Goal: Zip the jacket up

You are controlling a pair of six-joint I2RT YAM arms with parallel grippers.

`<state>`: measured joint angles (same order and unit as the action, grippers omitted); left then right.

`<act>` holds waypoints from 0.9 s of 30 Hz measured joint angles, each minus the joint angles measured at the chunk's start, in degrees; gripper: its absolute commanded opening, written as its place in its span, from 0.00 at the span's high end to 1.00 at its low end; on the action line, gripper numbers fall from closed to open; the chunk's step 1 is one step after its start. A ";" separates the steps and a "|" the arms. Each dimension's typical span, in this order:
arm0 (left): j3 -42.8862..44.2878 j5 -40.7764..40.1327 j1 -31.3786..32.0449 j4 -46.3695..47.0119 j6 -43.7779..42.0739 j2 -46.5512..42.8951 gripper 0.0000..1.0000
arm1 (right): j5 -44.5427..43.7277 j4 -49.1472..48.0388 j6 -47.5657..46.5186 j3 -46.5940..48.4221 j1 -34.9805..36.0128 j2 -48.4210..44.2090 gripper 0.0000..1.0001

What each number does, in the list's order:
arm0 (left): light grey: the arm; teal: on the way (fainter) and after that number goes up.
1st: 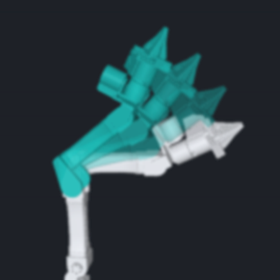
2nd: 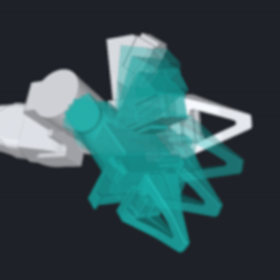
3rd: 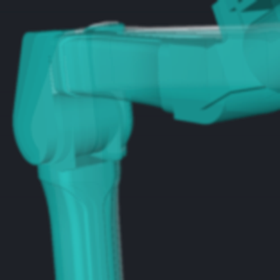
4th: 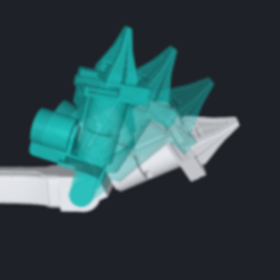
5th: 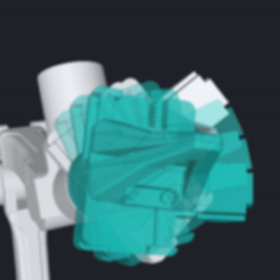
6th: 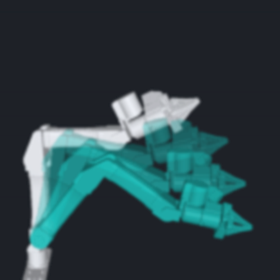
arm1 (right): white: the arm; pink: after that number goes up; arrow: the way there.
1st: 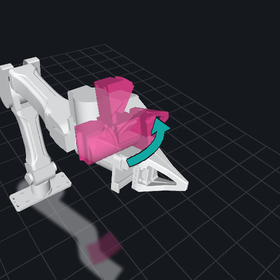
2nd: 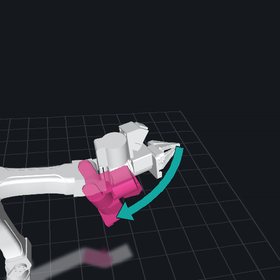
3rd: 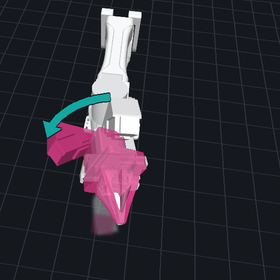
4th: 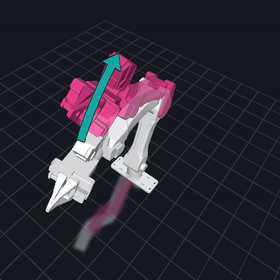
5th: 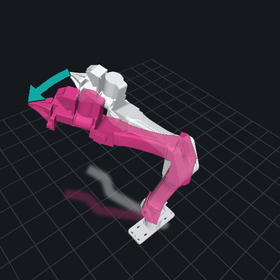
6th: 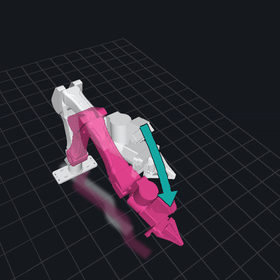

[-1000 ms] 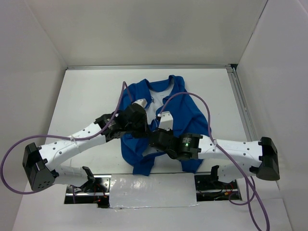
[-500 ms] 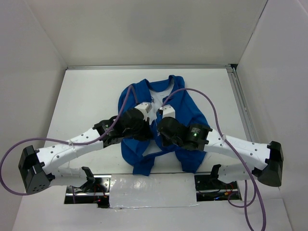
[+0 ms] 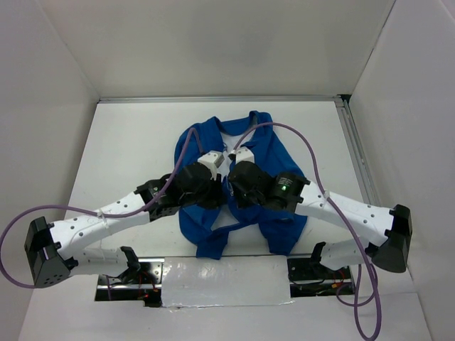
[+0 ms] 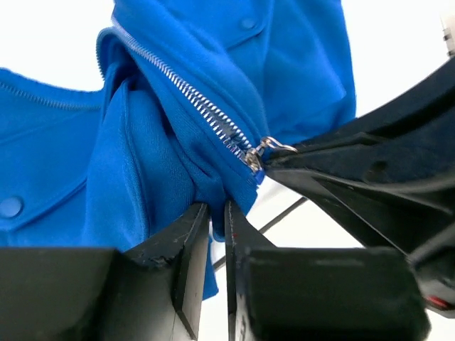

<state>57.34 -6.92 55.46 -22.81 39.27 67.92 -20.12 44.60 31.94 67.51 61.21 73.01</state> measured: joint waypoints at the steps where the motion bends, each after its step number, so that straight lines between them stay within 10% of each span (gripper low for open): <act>1: 0.50 -0.42 0.20 -1.16 0.63 0.33 0.73 | 1.07 -0.02 -0.44 0.00 -0.17 0.00 1.00; 11: 1.44 -1.97 1.25 -5.77 -2.89 0.70 0.38 | 12.31 -0.87 -3.34 -1.51 -2.75 -2.10 1.00; 14: 1.07 -2.40 1.77 -4.87 -7.15 -0.09 0.01 | 14.56 -0.85 -3.98 -1.51 -4.98 -2.49 1.00; 27: -10.78 -1.64 4.59 11.02 -31.95 -13.51 0.01 | 26.14 0.11 -6.49 0.79 -12.48 -2.12 1.00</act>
<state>46.57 -8.56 60.05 -11.79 7.31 54.41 6.02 44.71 25.45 68.29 48.73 70.89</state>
